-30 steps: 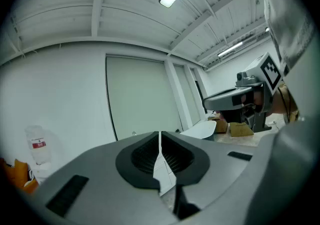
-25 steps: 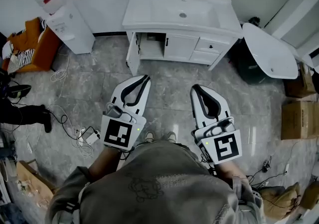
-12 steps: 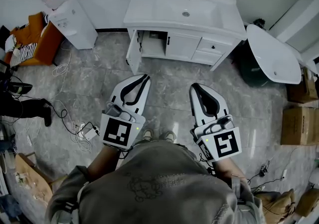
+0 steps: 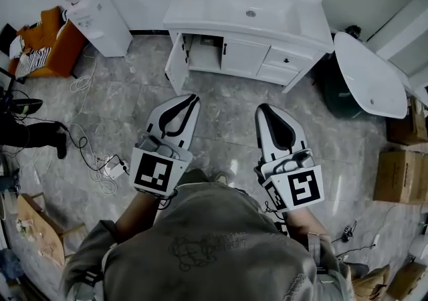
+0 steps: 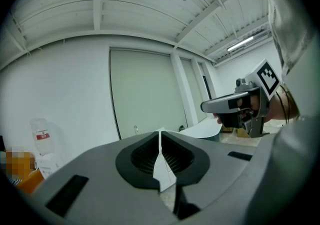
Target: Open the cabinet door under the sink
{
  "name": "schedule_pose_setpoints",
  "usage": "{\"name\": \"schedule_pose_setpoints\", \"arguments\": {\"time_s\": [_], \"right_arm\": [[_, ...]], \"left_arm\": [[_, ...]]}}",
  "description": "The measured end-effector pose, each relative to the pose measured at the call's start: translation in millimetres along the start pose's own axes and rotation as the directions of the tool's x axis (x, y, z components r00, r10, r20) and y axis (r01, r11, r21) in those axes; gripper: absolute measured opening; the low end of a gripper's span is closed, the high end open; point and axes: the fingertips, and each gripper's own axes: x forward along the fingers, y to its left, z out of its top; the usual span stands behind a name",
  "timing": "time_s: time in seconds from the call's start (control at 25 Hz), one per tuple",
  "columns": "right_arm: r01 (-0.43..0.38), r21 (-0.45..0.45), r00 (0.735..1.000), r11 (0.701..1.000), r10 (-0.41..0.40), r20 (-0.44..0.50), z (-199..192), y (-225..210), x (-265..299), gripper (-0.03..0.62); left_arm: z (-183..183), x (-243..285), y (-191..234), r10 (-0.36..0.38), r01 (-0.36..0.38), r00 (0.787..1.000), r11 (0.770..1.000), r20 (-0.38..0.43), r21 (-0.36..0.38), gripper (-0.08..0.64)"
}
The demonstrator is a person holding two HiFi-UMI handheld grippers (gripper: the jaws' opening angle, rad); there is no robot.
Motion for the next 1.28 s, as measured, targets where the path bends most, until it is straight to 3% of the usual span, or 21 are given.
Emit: {"name": "schedule_pose_setpoints", "arguments": {"time_s": [0.24,0.56,1.28], "right_arm": [[0.024,0.035,0.999,0.999,-0.025,0.025,-8,-23,-8,0.034],[0.016,0.023,1.0,1.0,-0.015,-0.013,-24,-44,7,0.035],[0.011,0.023,0.991,1.0,-0.008,-0.131,-69,-93,107,0.035]], "left_arm": [[-6,11,-15,0.013,-0.013,1.0,1.0,-0.017,-0.001,0.028],[-14,41,-10,0.008,-0.008,1.0,1.0,-0.016,0.007,0.028],[-50,125,62,-0.003,-0.001,0.999,0.998,-0.049,-0.066,0.028]]}}
